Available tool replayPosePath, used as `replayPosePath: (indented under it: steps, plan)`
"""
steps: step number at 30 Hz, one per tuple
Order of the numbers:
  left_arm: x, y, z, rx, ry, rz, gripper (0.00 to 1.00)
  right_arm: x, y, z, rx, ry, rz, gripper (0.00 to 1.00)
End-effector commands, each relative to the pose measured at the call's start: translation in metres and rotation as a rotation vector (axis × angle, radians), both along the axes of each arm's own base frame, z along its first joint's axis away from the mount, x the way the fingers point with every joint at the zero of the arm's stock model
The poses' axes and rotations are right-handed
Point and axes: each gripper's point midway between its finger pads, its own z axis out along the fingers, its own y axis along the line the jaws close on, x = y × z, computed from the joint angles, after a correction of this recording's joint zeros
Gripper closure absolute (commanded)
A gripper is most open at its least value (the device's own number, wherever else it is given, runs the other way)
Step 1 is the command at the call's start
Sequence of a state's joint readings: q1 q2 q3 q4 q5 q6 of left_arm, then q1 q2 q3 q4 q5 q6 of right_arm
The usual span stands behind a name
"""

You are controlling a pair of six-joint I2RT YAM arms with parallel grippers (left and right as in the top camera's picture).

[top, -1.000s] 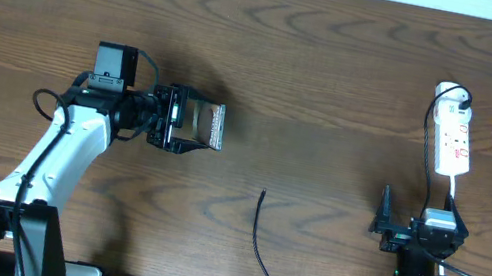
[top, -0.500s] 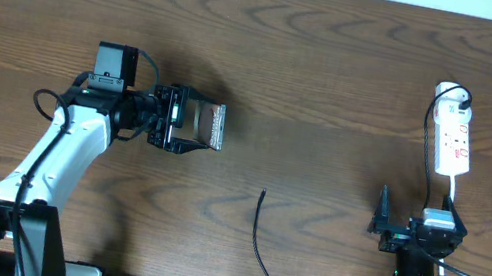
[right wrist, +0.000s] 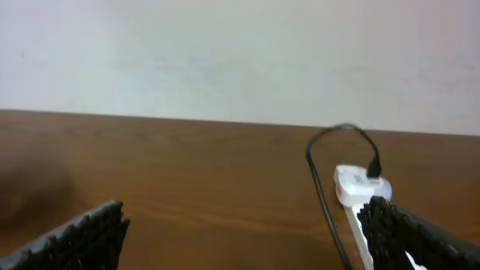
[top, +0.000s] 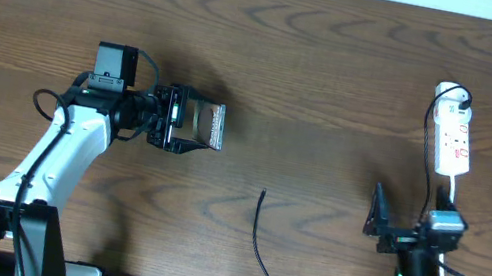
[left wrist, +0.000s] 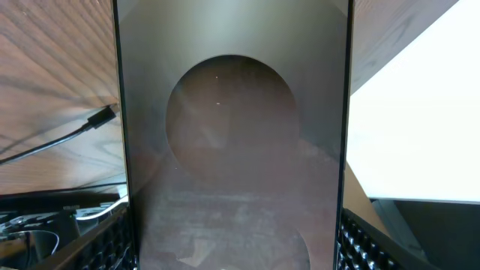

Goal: Plug charger to phone and switch on socket
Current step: 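Raise the right arm and swing its gripper toward the held phone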

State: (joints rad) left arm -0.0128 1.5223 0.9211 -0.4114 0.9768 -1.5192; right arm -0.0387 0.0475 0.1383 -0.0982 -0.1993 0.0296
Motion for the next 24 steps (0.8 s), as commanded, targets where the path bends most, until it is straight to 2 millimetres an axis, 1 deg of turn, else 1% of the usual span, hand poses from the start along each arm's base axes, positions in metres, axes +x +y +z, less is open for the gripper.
replayPosePath:
  steps: [1, 3, 6, 7, 9, 12, 14, 16, 17, 18, 19, 23, 24]
  plan:
    - [0.002, 0.0, 0.009, 0.001, -0.027, 0.004, 0.93, -0.007, 0.009, 0.051, 0.03, -0.031, 0.049, 0.01]
    - [0.003, 0.002, 0.006, 0.019, -0.027, 0.013, 0.93, -0.003, 0.015, 0.07, 0.033, 0.003, 0.087, 0.01]
    - [0.005, 0.005, 0.003, 0.045, -0.03, 0.024, 0.93, 0.008, 0.033, 0.096, 0.053, 0.093, 0.198, 0.01]
    - [0.005, 0.006, 0.002, 0.054, -0.03, 0.027, 0.93, 0.014, 0.039, 0.102, 0.076, 0.141, 0.231, 0.01]
    - [0.006, 0.006, -0.002, 0.079, -0.03, 0.03, 0.93, 0.026, 0.044, 0.108, 0.165, 0.274, 0.254, 0.01]
    - [0.006, 0.004, -0.009, 0.138, -0.033, 0.034, 0.93, 0.043, 0.049, 0.109, 0.34, 0.496, 0.248, 0.01]
    - [0.006, 0.003, -0.014, 0.181, -0.036, 0.035, 0.93, 0.054, 0.06, 0.112, 0.433, 0.605, 0.294, 0.01]
    - [0.006, 0.001, -0.017, 0.212, -0.04, 0.031, 0.93, 0.063, 0.071, 0.116, 0.462, 0.653, 0.366, 0.01]
    - [0.005, 0.0, -0.019, 0.222, -0.039, 0.031, 0.93, 0.071, 0.072, 0.115, 0.467, 0.664, 0.373, 0.01]
    - [0.005, -0.001, -0.019, 0.231, -0.04, 0.03, 0.93, 0.079, 0.071, 0.111, 0.474, 0.676, 0.364, 0.01]
    - [0.005, -0.001, -0.02, 0.239, -0.042, 0.03, 0.93, 0.085, 0.074, 0.108, 0.523, 0.703, 0.372, 0.01]
    - [0.006, 0.0, -0.023, 0.269, -0.044, 0.035, 0.93, 0.099, 0.082, 0.086, 0.64, 0.821, 0.387, 0.01]
    - [0.006, 0.001, -0.024, 0.275, -0.045, 0.038, 0.93, 0.103, 0.083, 0.08, 0.692, 0.86, 0.374, 0.01]
